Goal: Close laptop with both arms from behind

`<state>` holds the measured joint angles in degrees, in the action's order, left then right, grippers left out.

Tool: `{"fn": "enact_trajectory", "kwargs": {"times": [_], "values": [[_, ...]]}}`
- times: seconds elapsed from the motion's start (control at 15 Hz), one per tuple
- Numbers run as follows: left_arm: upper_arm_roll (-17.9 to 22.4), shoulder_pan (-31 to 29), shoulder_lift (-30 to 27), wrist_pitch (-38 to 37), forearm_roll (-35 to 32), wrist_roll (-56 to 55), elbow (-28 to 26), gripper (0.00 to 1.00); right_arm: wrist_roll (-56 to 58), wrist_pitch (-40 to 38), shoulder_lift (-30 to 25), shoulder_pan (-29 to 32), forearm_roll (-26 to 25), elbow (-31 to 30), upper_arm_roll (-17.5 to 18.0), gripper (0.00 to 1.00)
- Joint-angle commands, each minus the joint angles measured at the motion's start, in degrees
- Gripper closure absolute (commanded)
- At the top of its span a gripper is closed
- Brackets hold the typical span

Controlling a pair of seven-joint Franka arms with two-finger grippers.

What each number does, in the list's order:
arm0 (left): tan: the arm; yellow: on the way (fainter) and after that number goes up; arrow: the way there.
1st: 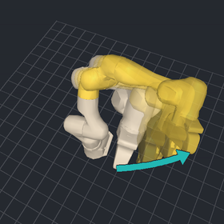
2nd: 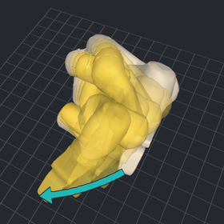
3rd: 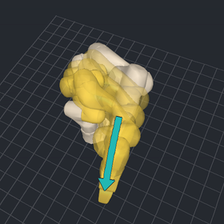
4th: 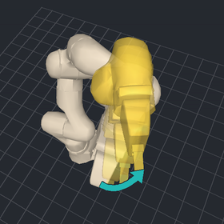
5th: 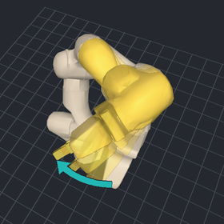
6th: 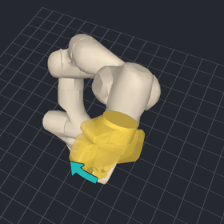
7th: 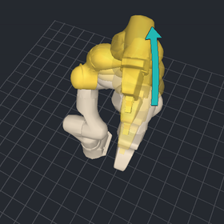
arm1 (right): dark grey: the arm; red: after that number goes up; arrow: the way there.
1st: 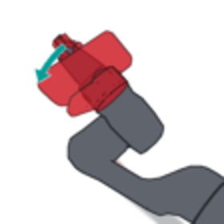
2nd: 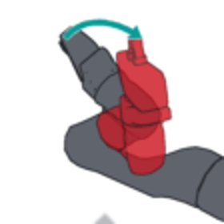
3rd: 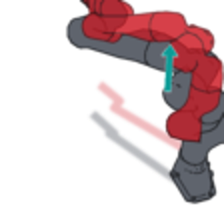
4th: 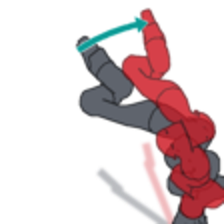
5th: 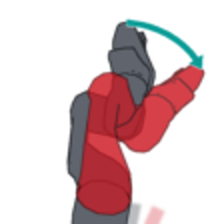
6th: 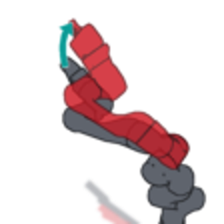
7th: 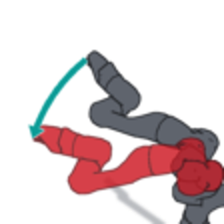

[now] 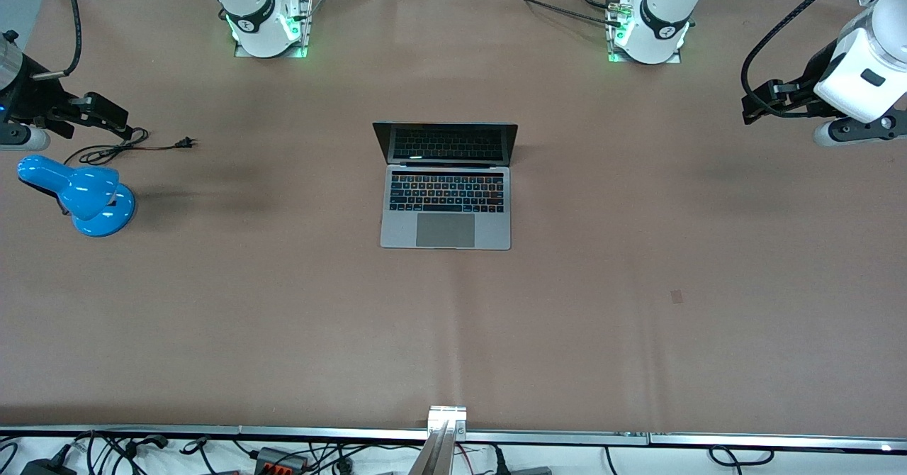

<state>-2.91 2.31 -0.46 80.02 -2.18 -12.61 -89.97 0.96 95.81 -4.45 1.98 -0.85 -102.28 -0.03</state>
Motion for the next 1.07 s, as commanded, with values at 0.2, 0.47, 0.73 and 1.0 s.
{"fn": "enact_trajectory", "kwargs": {"times": [0.2,0.47,0.73,1.0], "values": [[0.1,-0.5,-1.7,1.4,0.3,-0.4,-1.9,0.00,0.6,-0.4,-1.3,0.4,0.8,-0.4,0.0,0.00],[0.1,-0.9,-1.3,0.1,0.4,0.0,-1.1,0.00,0.6,-0.3,-1.2,0.3,0.8,-0.4,0.0,0.00],[-0.1,-1.1,-1.1,-1.6,0.4,0.1,-0.6,0.45,0.6,-0.2,-1.4,0.3,0.8,-0.4,0.0,0.00],[-0.4,-1.1,-1.2,-2.0,0.4,-0.6,-0.6,1.00,0.7,-0.2,-1.2,0.0,0.8,-0.5,0.3,1.00]]}}
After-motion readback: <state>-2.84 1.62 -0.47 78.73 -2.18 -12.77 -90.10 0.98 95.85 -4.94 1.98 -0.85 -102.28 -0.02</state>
